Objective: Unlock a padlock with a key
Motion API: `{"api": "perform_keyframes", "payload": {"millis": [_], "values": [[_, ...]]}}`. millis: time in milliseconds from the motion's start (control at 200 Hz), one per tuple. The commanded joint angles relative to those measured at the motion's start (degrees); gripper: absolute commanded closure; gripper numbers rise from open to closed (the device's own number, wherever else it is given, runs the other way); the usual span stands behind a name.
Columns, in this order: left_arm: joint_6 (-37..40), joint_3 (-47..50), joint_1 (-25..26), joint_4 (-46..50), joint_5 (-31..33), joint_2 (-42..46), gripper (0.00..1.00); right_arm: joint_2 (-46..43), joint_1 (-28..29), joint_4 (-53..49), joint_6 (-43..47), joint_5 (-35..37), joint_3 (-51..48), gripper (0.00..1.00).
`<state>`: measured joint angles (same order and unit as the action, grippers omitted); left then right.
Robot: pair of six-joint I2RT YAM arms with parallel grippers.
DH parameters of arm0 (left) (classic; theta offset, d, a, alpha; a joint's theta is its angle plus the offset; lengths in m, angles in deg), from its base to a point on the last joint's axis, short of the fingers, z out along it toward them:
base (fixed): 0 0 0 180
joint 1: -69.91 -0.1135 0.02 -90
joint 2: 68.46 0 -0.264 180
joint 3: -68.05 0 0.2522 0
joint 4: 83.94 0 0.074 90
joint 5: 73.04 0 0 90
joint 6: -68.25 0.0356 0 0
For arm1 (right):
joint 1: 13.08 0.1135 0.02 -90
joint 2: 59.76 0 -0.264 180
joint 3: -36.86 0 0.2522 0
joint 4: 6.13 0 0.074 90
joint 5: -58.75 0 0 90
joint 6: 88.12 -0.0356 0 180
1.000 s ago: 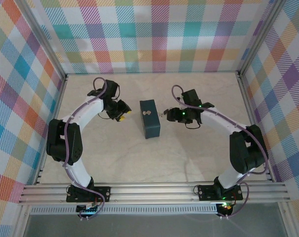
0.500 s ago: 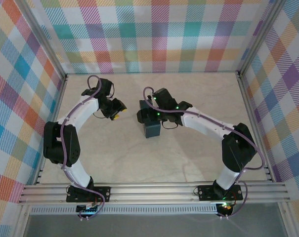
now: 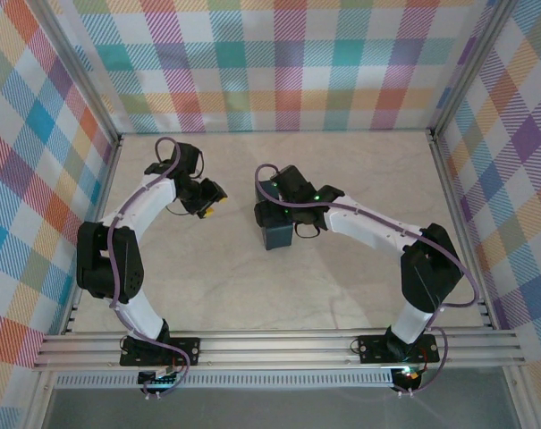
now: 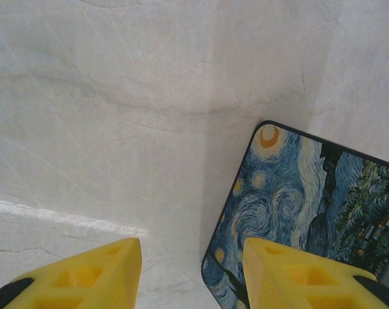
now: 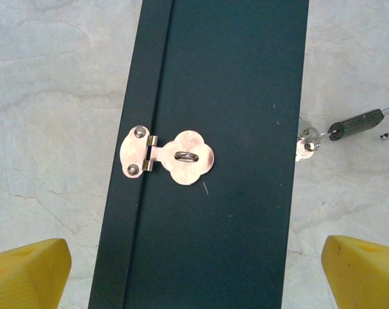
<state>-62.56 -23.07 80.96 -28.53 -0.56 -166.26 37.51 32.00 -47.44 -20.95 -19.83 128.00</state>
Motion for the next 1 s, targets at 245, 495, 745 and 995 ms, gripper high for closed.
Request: {"api": "perform_keyframes", "payload": {"millis": [245, 495, 745, 995], "values": [[1.1, 1.2, -1.7, -0.4, -1.5, 2.8, 0.54, 4.9, 1.9, 0.6, -2.8, -0.9, -0.4, 0.01], [1.4, 1.9, -2.9, 0.0, -1.3, 3.8, 0.55, 3.4, 1.9, 6.6, -6.1, -3.8, -1.6, 0.13], [1.5, 2.1, -3.9, 0.1, -1.4, 4.7, 0.56, 4.3, 1.9, 10.6, -9.0, -6.7, -3.2, 0.20], [1.5, 2.0, -4.4, 0.4, -1.5, 5.0, 0.56, 1.9, 1.7, 19.2, -10.8, -11.7, -6.7, 0.21]]}}
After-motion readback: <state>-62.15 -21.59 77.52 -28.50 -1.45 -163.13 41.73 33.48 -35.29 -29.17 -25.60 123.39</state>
